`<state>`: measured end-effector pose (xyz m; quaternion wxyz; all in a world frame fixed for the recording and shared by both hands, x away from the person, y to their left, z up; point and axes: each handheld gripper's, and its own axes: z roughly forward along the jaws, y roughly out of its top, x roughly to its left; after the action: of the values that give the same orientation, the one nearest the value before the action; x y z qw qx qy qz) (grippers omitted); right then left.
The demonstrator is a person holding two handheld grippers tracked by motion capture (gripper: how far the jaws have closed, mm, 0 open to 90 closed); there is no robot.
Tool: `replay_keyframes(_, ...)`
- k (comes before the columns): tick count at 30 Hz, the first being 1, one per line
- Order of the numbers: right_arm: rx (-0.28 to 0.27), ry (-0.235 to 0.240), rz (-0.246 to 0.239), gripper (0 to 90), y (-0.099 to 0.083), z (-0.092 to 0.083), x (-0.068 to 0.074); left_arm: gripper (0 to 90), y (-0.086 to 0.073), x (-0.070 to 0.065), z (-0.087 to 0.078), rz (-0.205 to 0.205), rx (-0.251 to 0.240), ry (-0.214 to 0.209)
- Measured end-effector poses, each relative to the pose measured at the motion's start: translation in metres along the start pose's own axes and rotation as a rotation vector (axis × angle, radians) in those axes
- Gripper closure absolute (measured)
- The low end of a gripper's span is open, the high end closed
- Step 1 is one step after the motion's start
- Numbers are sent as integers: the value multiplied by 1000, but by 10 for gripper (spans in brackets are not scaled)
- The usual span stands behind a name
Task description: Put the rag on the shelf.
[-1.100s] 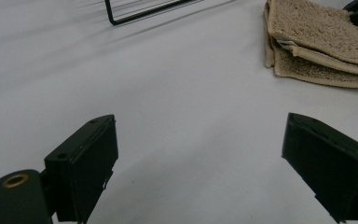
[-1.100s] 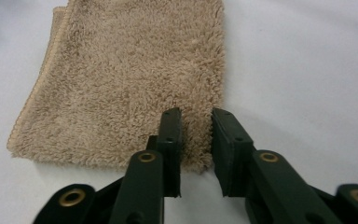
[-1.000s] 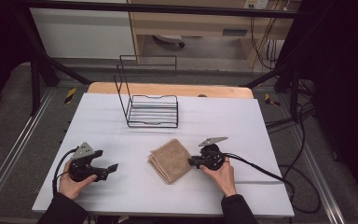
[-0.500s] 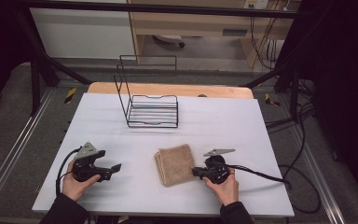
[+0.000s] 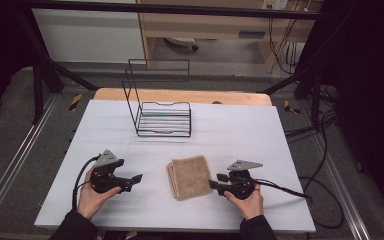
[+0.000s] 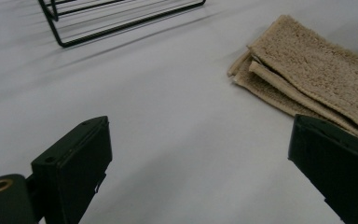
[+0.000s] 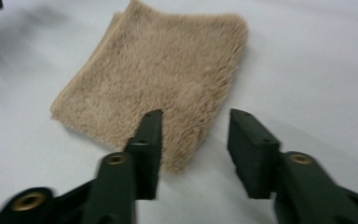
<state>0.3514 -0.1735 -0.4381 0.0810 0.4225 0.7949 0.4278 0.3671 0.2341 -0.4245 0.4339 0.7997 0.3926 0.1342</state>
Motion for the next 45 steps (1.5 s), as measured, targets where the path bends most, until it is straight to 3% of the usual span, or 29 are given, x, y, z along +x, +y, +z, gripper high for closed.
replay_keyframes(7, -34, -19, -48, 253, -2, -6, -12, 64, 15, -15, 19, 12, 21, -14)
replay_keyframes(13, -16, -36, -45, 140, -2, -6, -19, 76, 24, -28, 38, 35, 47, -22)
replay_keyframes(19, -16, -39, -49, 82, -3, -8, -20, 114, 31, -39, 57, 33, 74, -16)
replay_keyframes(22, -9, -43, -56, 67, -4, -8, -20, 158, 34, -41, 65, 13, 82, -20)
replay_keyframes(35, -3, -47, -58, 59, -4, -7, -20, 312, 46, -48, 95, -28, 123, 19)
replay_keyframes(40, -6, -47, -55, 57, -4, -7, -20, 422, 44, -46, 104, -58, 150, 8)
replay_keyframes(45, -7, -45, -47, 55, -4, -8, -20, 468, 44, -44, 107, -75, 155, -8)
